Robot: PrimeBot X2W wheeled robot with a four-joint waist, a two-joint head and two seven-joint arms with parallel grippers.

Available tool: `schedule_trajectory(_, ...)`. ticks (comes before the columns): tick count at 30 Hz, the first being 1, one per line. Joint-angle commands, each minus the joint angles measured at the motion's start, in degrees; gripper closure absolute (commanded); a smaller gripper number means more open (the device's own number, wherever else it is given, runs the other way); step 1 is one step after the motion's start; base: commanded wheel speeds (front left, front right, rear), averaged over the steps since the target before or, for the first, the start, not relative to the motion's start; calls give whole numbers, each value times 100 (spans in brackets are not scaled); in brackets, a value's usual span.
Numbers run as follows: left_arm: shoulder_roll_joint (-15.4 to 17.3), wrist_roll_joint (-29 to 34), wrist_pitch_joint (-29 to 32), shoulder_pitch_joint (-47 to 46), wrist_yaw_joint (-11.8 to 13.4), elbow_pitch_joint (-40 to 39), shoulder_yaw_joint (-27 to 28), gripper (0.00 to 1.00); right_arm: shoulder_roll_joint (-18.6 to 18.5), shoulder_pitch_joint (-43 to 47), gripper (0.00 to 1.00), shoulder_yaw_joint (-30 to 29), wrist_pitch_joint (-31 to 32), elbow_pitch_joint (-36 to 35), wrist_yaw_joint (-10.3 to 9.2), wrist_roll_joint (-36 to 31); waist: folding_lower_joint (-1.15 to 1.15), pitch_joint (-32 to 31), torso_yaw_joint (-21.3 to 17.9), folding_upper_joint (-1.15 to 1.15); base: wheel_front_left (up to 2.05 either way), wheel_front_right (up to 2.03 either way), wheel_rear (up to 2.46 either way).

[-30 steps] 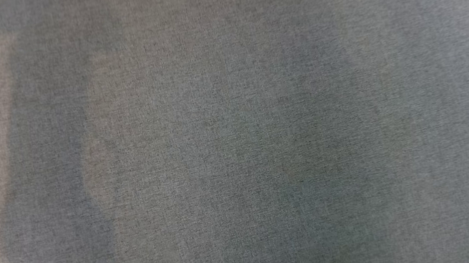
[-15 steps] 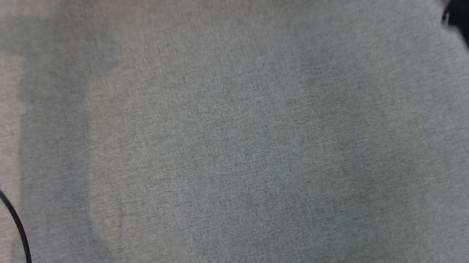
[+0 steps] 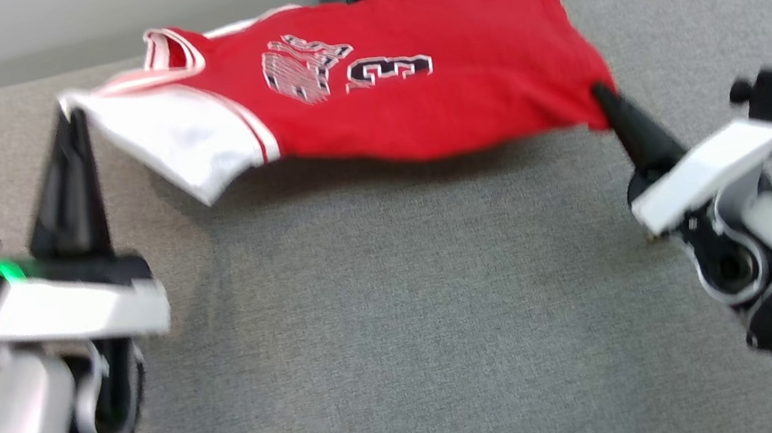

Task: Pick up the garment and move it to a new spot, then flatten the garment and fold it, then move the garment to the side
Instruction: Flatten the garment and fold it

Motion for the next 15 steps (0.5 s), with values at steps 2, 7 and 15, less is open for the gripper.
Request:
schedule_trajectory(2, -36, 211, -23, 660, 158, -269, 120, 100, -103, 448, 100, 110, -92, -161, 1, 58, 0, -227, 84, 0, 0, 0, 0)
schedule_trajectory(7, -303, 242, -23, 1521, 222, -476, 284, 100, -168, 1077, 100, 158, -185, -270, 1, 159, 0, -429, 132, 0, 0, 0, 0)
schedule_trajectory(15, -856, 177, -23, 2929, 202, -528, 599, 100, -338, 2064, 100, 146, -237, -165, 1, 235, 0, -885, 232, 0, 0, 0, 0)
